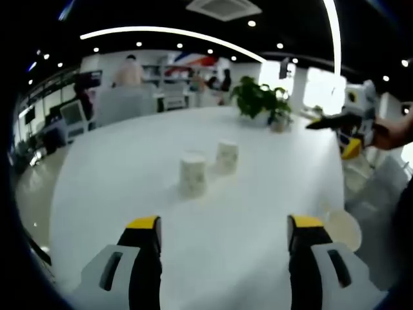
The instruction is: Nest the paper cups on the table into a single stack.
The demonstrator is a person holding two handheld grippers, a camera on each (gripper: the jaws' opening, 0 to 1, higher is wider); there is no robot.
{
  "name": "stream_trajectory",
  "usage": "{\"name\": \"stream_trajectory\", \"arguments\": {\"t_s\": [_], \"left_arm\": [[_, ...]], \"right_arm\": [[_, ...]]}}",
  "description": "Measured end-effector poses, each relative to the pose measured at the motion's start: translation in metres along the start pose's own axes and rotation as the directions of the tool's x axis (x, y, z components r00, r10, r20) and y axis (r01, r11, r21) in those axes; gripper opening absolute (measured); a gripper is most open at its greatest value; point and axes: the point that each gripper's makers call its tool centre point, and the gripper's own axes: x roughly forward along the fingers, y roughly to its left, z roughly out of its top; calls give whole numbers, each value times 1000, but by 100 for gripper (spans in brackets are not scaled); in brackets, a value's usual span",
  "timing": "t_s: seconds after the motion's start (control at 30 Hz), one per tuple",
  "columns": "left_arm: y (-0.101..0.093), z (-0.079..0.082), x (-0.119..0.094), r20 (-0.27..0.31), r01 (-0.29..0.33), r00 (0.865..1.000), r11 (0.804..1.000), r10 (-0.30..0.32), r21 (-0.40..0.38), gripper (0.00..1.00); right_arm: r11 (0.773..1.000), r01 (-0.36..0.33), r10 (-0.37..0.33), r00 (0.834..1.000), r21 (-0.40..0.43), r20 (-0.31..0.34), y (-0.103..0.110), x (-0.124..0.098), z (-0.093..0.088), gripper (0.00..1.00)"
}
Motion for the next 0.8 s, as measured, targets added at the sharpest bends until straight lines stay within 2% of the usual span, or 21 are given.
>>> {"name": "stream_trajectory", "arguments": {"t_s": [0.2, 0.33, 0.6, 0.8], "left_arm": [[3, 6, 15, -4, 9, 1000, 1000, -9, 15, 80], [11, 10, 26, -14, 6, 1000, 1000, -6, 27, 81], [20, 30, 55, -1, 5, 1000, 999, -5, 38, 82], [21, 33, 74, -11, 26, 1000, 998, -26, 62, 83]], "right_arm": [[1000, -5, 5, 1000, -9, 14, -3, 3, 3, 99], [1000, -11, 11, 1000, 7, 9, -5, 8, -1, 99], [1000, -11, 11, 1000, 14, 5, -6, 9, -9, 99], [1000, -3, 3, 1000, 23, -4, -9, 4, -15, 98]]}}
